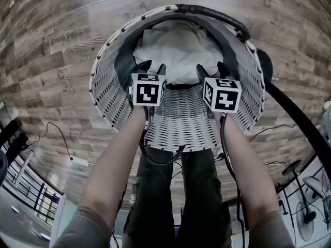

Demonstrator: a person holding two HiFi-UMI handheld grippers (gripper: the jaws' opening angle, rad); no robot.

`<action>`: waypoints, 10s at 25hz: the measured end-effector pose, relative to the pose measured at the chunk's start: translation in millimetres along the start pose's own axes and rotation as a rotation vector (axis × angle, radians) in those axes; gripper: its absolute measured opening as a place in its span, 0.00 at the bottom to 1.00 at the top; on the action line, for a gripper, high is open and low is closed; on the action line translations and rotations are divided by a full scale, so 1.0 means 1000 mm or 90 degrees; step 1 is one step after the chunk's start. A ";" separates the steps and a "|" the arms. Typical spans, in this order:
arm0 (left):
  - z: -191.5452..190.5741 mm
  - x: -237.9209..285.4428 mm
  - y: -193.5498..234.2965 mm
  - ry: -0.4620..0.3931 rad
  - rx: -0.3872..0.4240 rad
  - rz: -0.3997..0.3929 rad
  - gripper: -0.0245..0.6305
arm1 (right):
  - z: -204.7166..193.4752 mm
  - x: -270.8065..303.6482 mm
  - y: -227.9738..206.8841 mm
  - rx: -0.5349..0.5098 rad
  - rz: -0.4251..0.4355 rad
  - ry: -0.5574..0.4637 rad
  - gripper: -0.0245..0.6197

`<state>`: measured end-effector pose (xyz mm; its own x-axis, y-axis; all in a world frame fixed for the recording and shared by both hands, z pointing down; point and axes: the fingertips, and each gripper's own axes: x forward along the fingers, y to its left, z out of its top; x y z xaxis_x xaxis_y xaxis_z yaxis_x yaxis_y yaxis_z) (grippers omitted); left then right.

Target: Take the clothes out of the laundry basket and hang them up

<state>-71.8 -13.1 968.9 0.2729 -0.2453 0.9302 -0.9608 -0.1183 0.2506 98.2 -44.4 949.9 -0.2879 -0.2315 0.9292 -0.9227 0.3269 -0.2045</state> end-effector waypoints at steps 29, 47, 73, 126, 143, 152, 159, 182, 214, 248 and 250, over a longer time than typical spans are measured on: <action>-0.002 0.033 0.009 0.033 -0.097 -0.031 0.07 | -0.001 0.046 -0.013 0.109 -0.020 0.003 0.09; 0.076 -0.170 -0.023 -0.073 -0.120 -0.012 0.06 | 0.063 -0.169 0.043 0.209 0.060 -0.096 0.09; 0.173 -0.596 -0.133 -0.330 0.044 -0.095 0.06 | 0.176 -0.631 0.167 0.023 0.237 -0.332 0.09; 0.313 -0.804 -0.603 -0.488 0.558 -0.530 0.07 | 0.082 -1.067 -0.095 0.196 -0.327 -0.842 0.09; 0.273 -0.656 -0.558 -0.296 0.471 -0.442 0.07 | 0.037 -0.886 -0.124 0.282 -0.229 -0.571 0.10; 0.244 -0.624 -0.534 -0.252 0.459 -0.426 0.15 | 0.041 -0.808 -0.093 0.198 -0.163 -0.410 0.14; 0.256 -0.633 -0.512 -0.282 0.442 -0.413 0.37 | 0.053 -0.860 -0.091 0.155 -0.212 -0.432 0.37; 0.292 -0.809 -0.347 -0.542 0.378 -0.177 0.37 | 0.209 -0.934 0.067 -0.121 -0.017 -0.632 0.38; 0.233 -0.748 -0.159 -0.452 0.161 0.015 0.37 | 0.269 -0.725 0.179 -0.275 0.158 -0.385 0.39; 0.150 -0.372 -0.046 -0.205 0.085 -0.031 0.37 | 0.184 -0.321 0.140 -0.213 0.131 -0.087 0.40; 0.141 -0.347 -0.041 -0.191 0.080 -0.035 0.37 | 0.175 -0.295 0.136 -0.226 0.126 -0.092 0.40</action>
<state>-120.0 -58.9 598.4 0.3445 -0.5057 0.7910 -0.9357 -0.2528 0.2459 12.7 -92.4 594.4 -0.5071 -0.2498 0.8249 -0.7076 0.6672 -0.2329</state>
